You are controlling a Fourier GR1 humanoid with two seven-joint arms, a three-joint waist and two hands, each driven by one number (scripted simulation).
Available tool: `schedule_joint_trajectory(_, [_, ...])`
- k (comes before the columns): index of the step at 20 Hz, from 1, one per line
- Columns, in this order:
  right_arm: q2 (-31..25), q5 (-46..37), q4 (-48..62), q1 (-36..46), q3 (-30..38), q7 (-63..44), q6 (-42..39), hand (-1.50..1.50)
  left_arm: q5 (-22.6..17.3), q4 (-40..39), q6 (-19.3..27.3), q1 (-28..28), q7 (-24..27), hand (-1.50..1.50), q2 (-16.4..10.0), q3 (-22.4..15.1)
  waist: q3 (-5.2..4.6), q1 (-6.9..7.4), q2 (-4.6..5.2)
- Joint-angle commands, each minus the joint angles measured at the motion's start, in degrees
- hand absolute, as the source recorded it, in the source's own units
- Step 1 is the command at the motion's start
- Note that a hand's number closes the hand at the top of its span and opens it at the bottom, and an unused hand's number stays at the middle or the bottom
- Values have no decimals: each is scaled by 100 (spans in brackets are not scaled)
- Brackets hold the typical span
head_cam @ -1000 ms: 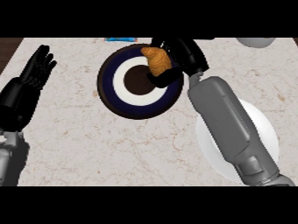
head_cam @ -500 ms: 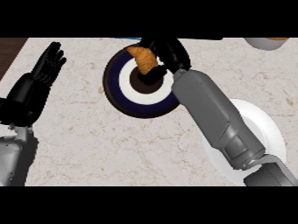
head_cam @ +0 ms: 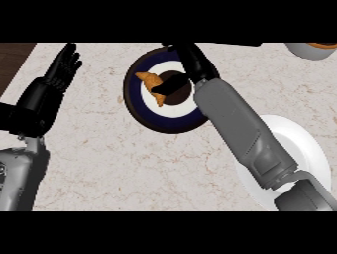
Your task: Pick the croissant from the plate and place it in the plate
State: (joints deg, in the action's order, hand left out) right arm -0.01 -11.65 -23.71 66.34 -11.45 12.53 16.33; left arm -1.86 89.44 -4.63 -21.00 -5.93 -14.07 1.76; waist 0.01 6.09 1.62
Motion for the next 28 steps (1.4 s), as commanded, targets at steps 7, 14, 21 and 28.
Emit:
schedule_joint_trajectory(7, [1, 1749, 35, 169, 748, 913, -116, -150, 11, 25, -42, 119, 88, 0, -70, 103, 2, -133, -37])
schedule_joint_trajectory(14, [-327, 2104, 474, 19, 1388, 1503, -628, -150, -136, -181, -101, 101, -61, 0, -239, 438, 0, -410, -77])
schedule_joint_trajectory(21, [-1203, 2274, 782, -680, 1724, 2390, -1779, -150, -101, 495, -20, 370, -329, 0, -63, 238, 7, -393, -91])
schedule_joint_trajectory(28, [-1830, 2118, 1195, -703, 1788, 2788, -2455, -150, -191, 340, -259, 660, 41, 0, -178, 419, 6, -332, -65])
